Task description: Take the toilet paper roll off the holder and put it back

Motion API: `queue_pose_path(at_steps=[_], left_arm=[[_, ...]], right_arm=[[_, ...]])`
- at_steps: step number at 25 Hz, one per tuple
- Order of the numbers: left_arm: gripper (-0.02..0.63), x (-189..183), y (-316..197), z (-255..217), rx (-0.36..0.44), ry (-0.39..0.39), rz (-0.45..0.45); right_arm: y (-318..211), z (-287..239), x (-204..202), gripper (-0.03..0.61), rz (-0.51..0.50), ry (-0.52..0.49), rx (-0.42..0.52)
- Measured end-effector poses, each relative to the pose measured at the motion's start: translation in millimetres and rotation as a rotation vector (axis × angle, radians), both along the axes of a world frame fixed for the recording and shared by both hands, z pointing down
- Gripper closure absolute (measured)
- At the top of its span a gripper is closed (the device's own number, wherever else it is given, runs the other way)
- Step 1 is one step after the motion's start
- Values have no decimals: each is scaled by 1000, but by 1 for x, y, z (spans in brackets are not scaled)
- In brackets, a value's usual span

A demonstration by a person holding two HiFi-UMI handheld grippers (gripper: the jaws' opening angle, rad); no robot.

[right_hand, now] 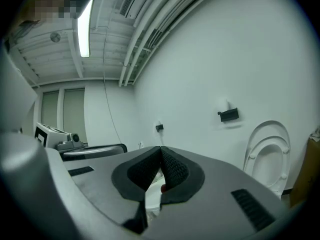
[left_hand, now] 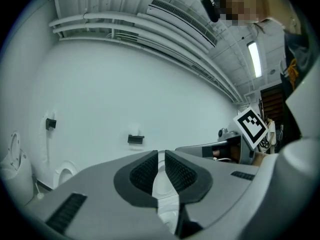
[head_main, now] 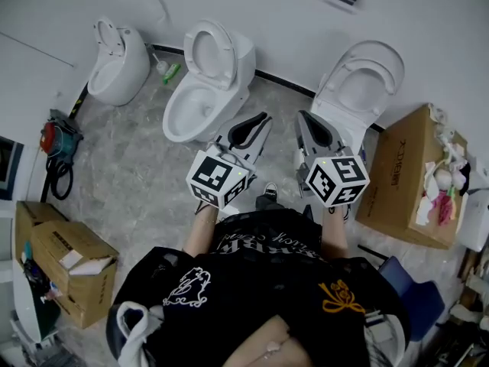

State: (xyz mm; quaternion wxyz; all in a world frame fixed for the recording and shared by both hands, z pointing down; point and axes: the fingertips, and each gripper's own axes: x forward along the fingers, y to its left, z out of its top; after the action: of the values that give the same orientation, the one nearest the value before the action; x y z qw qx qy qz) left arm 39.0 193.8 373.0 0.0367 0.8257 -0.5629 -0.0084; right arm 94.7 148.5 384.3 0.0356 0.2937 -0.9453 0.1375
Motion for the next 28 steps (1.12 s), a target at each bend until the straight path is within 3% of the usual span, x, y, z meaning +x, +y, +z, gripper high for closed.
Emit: queue_pose_path(at_steps=[11, 19, 28], left_arm=[[569, 10, -135, -3, -13, -31, 7], [569, 6, -181, 4, -39, -28, -12], [569, 13, -229, 8, -72, -38, 62]], right_arm=[[-142, 3, 10, 564, 16, -34, -29], [-183, 16, 12, 563, 9, -40, -65], [-221, 25, 21, 563, 80, -46, -98]])
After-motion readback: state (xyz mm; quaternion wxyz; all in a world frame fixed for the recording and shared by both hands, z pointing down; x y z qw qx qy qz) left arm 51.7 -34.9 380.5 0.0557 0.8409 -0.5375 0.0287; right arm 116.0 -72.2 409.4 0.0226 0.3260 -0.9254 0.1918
